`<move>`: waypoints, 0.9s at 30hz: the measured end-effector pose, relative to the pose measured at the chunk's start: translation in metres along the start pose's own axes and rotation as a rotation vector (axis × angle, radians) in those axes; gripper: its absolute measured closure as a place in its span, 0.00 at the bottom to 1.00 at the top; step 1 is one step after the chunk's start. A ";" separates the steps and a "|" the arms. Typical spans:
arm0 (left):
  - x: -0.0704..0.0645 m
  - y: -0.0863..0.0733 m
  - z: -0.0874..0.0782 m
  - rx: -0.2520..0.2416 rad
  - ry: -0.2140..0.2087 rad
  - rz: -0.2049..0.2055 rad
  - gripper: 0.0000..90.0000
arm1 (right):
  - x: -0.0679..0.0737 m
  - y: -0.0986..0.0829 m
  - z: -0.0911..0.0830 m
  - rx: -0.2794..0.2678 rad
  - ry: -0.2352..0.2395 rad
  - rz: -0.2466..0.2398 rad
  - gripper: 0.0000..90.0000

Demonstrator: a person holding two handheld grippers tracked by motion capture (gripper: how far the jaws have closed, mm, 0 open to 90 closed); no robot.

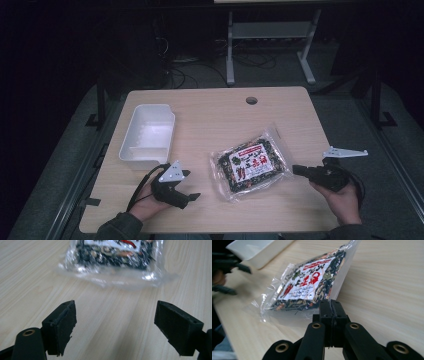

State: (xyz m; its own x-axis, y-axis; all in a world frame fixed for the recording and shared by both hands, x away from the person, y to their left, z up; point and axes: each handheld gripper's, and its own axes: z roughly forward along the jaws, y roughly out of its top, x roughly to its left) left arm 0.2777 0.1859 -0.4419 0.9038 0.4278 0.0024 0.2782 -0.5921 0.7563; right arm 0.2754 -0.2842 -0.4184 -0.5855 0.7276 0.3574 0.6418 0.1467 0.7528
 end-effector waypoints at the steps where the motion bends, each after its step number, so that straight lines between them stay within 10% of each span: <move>1: 0.000 0.001 0.000 -0.003 -0.001 0.001 0.19 | 0.003 0.003 -0.001 0.002 0.012 -0.018 0.99; 14: 0.007 0.017 0.012 -0.026 -0.043 -0.026 0.19 | 0.037 0.051 0.002 0.015 0.143 -0.194 0.99; 27: 0.026 0.016 0.031 -0.039 -0.126 -0.151 0.19 | 0.051 0.086 0.002 0.013 0.282 -0.259 0.99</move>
State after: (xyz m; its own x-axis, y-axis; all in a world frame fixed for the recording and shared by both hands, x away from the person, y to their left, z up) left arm 0.3158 0.1664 -0.4499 0.8868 0.4197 -0.1932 0.4034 -0.4995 0.7666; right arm 0.3015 -0.2330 -0.3370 -0.8413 0.4525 0.2957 0.4599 0.3116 0.8315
